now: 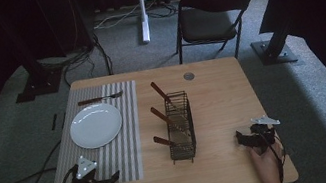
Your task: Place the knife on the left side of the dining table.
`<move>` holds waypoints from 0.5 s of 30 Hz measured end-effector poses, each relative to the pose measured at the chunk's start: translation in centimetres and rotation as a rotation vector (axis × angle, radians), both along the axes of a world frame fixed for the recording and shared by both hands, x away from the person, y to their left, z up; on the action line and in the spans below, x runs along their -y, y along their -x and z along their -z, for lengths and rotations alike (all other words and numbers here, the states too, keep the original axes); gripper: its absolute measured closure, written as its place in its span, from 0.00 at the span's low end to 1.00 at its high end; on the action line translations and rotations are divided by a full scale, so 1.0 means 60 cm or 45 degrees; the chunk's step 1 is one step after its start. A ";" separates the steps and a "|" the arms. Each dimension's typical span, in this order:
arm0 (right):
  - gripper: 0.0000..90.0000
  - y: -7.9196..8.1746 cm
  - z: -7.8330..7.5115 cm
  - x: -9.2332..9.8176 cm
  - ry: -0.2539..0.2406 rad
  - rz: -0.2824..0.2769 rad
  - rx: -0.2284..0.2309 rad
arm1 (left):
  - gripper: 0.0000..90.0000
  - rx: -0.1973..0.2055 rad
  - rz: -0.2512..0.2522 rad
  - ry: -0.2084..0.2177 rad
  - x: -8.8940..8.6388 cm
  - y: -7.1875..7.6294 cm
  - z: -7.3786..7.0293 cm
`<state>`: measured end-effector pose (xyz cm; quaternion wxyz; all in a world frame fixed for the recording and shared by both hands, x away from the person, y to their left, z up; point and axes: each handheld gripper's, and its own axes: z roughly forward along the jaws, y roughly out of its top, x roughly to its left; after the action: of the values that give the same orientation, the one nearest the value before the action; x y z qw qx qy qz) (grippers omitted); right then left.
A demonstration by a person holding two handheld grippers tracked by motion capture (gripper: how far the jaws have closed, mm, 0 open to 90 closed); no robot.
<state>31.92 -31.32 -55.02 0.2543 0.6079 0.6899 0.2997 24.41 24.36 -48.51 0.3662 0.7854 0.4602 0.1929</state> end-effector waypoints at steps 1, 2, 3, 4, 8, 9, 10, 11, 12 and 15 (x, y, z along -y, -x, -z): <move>0.13 0.000 0.000 0.000 0.000 0.000 0.000 | 0.04 0.009 0.009 0.008 0.006 0.000 -0.004; 0.13 0.000 0.000 0.000 0.000 0.000 0.000 | 0.04 0.013 0.015 0.008 0.009 -0.001 -0.006; 0.13 0.000 0.000 0.000 0.000 0.000 0.000 | 0.04 0.018 0.034 0.009 0.015 -0.001 -0.010; 0.13 0.000 0.000 0.000 0.000 0.000 0.001 | 0.04 0.025 0.040 0.005 0.019 -0.001 -0.012; 0.13 0.000 0.000 0.000 0.000 0.000 0.000 | 0.04 0.039 0.087 0.031 0.036 -0.002 -0.026; 0.13 0.000 0.000 0.000 0.000 0.000 0.000 | 0.04 0.049 0.096 0.027 0.042 -0.001 -0.030; 0.13 0.000 0.000 0.000 0.000 0.000 0.000 | 0.04 0.054 0.100 0.029 0.046 -0.001 -0.033; 0.13 0.000 0.000 0.000 0.000 -0.001 0.000 | 0.04 0.052 0.128 0.036 0.053 -0.002 -0.037; 0.13 0.000 0.000 0.000 0.000 0.000 0.000 | 0.04 0.056 0.128 0.033 0.057 -0.003 -0.039; 0.13 0.000 0.000 0.000 0.000 -0.001 0.001 | 0.04 0.066 0.152 0.031 0.069 -0.008 -0.044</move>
<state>31.92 -31.33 -55.03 0.2544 0.6076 0.6901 0.2998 24.91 20.20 -45.88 0.3982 0.8018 0.4051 0.1854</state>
